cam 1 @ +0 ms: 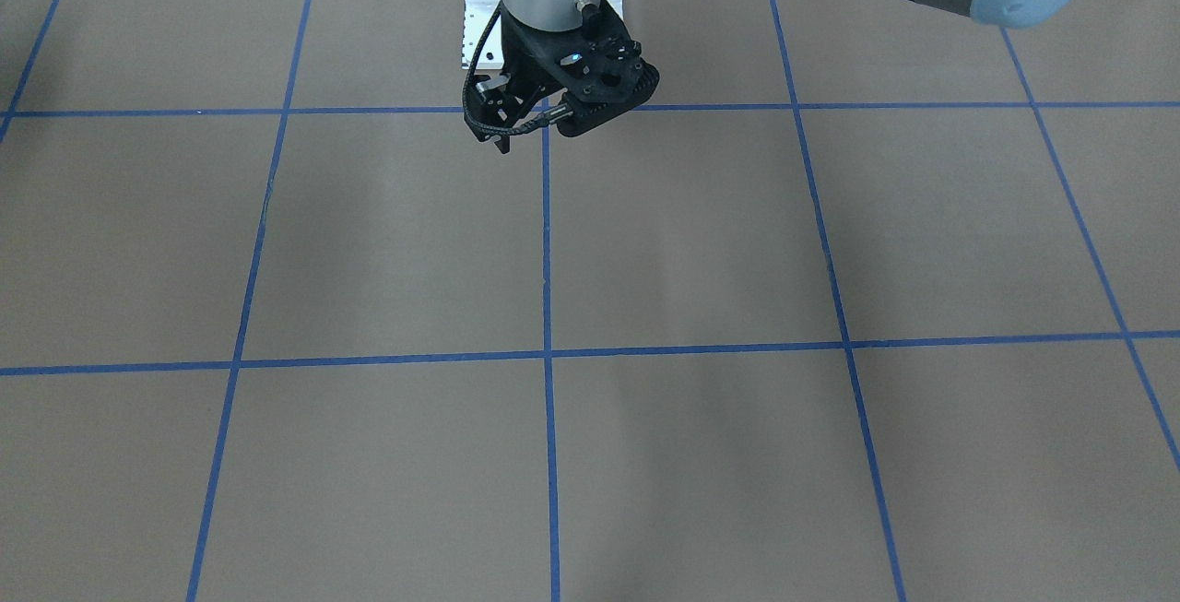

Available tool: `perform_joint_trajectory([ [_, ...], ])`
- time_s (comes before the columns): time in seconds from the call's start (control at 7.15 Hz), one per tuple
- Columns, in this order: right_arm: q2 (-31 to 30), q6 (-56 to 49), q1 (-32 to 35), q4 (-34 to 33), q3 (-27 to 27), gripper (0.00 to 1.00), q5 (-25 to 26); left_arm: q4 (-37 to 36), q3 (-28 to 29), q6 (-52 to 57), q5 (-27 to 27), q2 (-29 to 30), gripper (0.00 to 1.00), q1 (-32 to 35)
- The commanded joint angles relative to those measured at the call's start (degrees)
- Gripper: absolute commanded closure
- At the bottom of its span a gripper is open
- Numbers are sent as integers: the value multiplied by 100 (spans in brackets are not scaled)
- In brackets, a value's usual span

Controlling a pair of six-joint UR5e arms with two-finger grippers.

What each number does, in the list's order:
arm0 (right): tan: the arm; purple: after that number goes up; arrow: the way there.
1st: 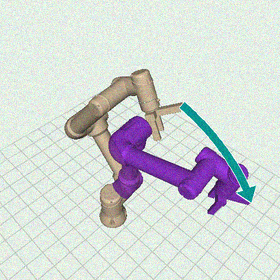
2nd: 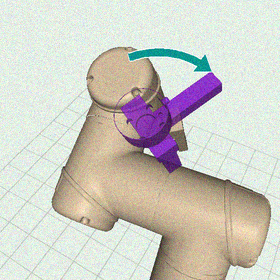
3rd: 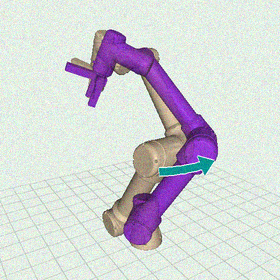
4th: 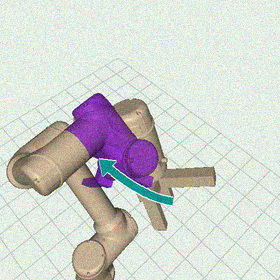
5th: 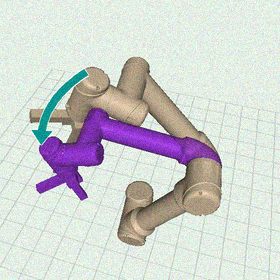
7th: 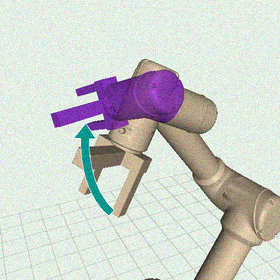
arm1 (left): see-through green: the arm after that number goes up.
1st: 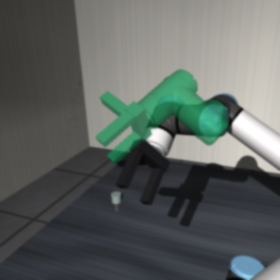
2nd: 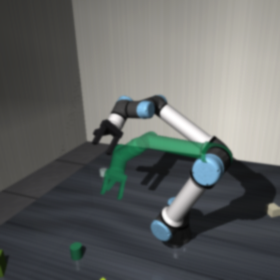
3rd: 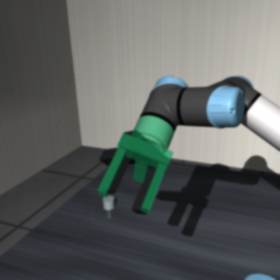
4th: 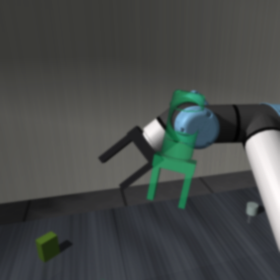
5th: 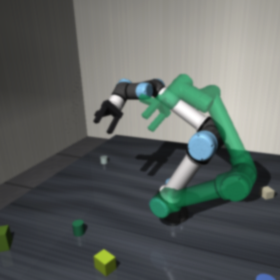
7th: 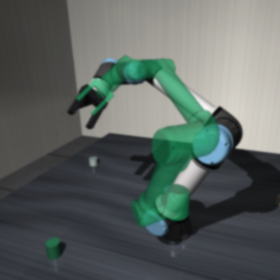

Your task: Left arm hands cup to right arm to dump lemon

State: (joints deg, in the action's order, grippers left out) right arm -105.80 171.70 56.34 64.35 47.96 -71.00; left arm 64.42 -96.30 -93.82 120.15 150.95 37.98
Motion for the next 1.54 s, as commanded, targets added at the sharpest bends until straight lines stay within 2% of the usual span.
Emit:
perform_joint_trajectory([
  [0.0,7,389,105,-2,-111,100,-28,-279,-177,4,-44,5,0,-53],
  [0.28,16,994,429,-2,-94,100,-422,-386,-275,-5,-97,5,0,-115],
  [0.7,86,928,440,-45,2,100,-459,-386,-275,-5,-211,5,0,-159],
  [0.84,34,492,483,-446,577,100,-720,-386,-275,-5,-211,14,0,-168],
  [0.98,-314,-235,492,-1372,1688,100,-853,-386,-284,4,-211,5,0,-177],
  [1.12,-518,-425,501,-2156,2464,99,-950,-386,-284,4,-211,-4,0,-177],
  [1.4,-381,-1667,458,-2689,2884,94,-969,-377,-284,4,-194,-4,0,-177],
])
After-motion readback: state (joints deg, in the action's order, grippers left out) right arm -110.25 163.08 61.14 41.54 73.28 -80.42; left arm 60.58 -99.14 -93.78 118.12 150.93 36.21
